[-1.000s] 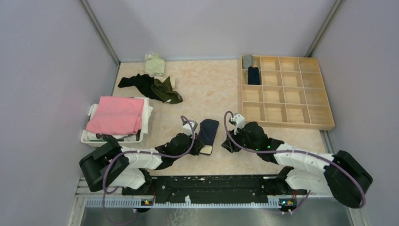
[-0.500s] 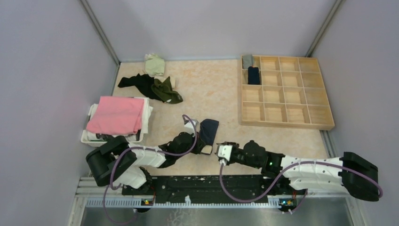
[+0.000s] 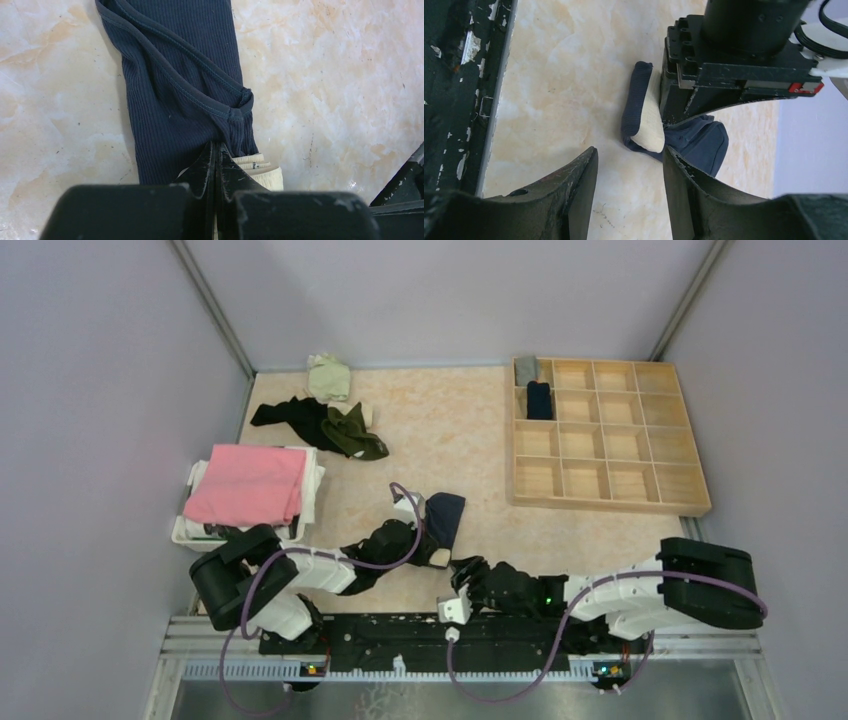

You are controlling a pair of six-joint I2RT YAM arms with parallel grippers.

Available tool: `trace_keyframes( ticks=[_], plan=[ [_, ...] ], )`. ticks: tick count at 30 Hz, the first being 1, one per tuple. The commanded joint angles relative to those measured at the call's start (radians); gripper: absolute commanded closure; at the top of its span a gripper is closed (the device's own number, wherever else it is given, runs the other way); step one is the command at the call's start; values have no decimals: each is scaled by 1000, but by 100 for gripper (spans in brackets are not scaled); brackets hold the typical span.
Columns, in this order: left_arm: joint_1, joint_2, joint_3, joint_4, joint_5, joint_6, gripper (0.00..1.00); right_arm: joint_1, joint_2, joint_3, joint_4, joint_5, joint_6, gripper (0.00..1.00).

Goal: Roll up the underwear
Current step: Roll the underwear to the center of the board.

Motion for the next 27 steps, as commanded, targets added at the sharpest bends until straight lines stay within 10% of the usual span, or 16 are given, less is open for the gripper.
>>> trace_keyframes(
  ticks=[1, 27],
  plan=[
    [1, 60, -39, -180, 17, 11, 100, 29, 86, 67, 128, 60, -90, 50],
    [1, 68, -40, -162, 38, 19, 100, 38, 408, 155, 139, 178, -170, 55]
  ],
)
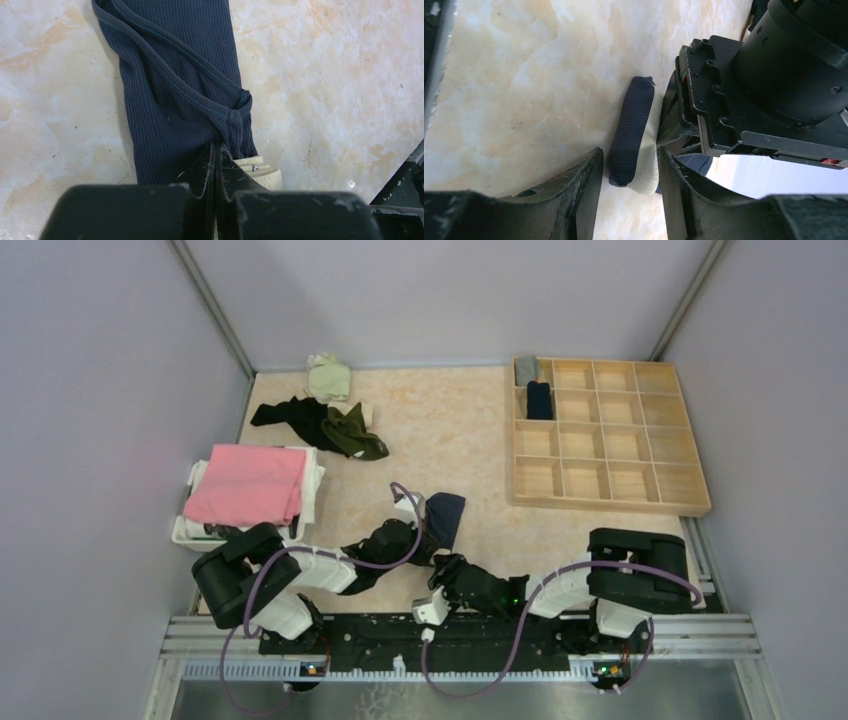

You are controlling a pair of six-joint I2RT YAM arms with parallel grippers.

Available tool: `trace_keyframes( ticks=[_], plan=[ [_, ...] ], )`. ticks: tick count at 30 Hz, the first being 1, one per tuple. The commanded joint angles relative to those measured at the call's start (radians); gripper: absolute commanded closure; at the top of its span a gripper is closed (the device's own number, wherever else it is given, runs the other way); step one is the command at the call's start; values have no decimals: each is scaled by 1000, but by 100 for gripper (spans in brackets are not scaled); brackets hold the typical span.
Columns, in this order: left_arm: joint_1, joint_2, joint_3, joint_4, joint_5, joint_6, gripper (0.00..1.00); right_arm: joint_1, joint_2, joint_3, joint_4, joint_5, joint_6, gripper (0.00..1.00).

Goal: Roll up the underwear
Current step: Roll the underwear to the center of the board.

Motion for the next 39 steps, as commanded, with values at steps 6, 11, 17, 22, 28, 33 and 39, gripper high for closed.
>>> trace_keyframes(
  ticks=[6, 11, 17, 22, 28, 33, 39],
  plan=[
    [-1, 34, -46, -193, 26, 19, 100, 13, 89, 18, 27, 124, 48, 72],
    [-1, 11, -53, -195, 21, 19, 100, 10, 86, 9, 35, 171, 98, 93],
    [0, -116, -38, -261, 19, 10, 100, 8, 0, -10, -21, 99, 241, 100],
    [1, -290, 14, -386, -29, 24, 100, 6, -85, -17, -104, 4, 383, 100],
    [2, -458, 42, -496, -78, 40, 100, -9, -150, -8, -202, -84, 532, 100],
    [2, -527, 22, -490, -17, 65, 100, -52, -188, -12, -230, -217, 666, 100],
    [2, -496, -18, -388, 138, 95, 100, -92, -209, -29, -215, -322, 760, 100]
  ],
)
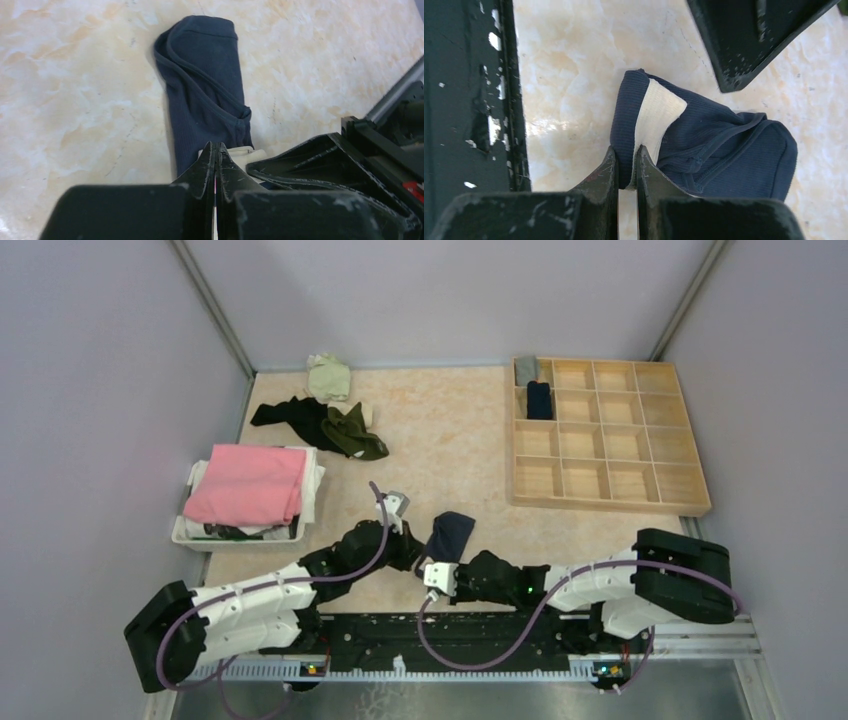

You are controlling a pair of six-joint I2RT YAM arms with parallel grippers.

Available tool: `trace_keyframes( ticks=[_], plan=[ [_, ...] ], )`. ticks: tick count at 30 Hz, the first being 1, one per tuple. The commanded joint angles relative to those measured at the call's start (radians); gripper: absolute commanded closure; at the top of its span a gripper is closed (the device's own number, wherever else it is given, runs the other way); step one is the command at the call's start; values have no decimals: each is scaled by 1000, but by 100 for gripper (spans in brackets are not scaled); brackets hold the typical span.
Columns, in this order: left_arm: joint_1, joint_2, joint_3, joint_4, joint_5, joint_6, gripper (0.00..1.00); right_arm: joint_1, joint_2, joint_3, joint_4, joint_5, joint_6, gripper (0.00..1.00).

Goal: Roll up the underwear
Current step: Roll the underwear to the center of the board.

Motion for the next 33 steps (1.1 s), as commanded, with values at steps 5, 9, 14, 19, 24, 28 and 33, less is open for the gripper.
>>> trace_keyframes(
  ticks=[5, 9, 14, 19, 24, 28, 33],
  plan=[
    [2, 117, -11, 131, 204, 57, 100, -42, -26, -36, -17, -181, 178, 100],
    [2, 191, -7, 135, 200, 58, 100, -52, -31, -49, -15, -185, 204, 100],
    [2, 237, -12, 120, 188, 58, 100, -72, -46, -65, -4, -192, 261, 100],
    [2, 243, -25, 99, 171, 55, 100, -91, -68, -95, 26, -212, 330, 100],
    [2, 245, -35, 97, 177, 51, 100, -127, -70, -108, 39, -241, 434, 100],
    [2, 241, -41, 96, 182, 47, 100, -164, -67, -134, 75, -260, 536, 100],
    [1, 237, -42, 98, 189, 46, 100, -226, -35, -150, 115, -311, 662, 100]
  ],
)
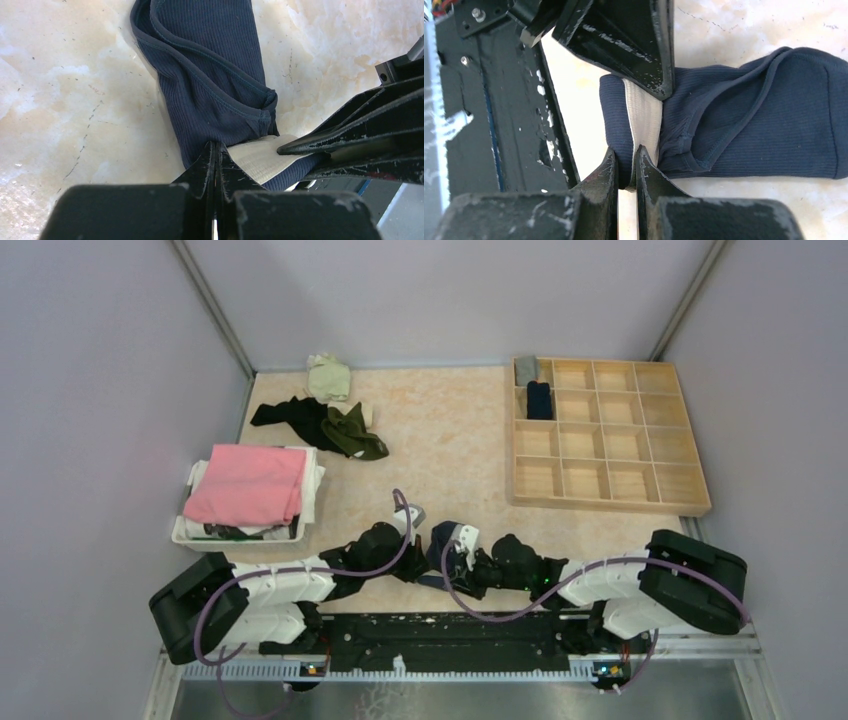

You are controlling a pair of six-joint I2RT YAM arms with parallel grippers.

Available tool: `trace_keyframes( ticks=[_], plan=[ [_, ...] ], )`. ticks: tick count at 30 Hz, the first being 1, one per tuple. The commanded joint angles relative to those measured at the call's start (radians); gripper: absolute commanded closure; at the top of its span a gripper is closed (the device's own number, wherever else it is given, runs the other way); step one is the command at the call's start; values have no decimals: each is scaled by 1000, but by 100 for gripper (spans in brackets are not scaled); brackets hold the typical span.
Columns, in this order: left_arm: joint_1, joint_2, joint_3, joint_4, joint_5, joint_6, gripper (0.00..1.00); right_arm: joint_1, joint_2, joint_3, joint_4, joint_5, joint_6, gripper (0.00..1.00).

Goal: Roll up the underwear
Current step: Roll the underwear to the center of the board.

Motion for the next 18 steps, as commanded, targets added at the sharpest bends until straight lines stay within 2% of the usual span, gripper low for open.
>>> trace_keyframes(
  ticks=[1, 7, 18],
  plan=[
    [1, 1, -19, -14, 11, 10, 100, -58, 40, -35, -20, -50, 159, 100],
    [2, -1, -16, -15, 13, 7, 100, -114, 100, -21, 13, -98, 228, 97],
    [2, -84, -18, -39, -9, -23, 100, -253, 187, 37, -102, -142, 312, 98]
  ],
)
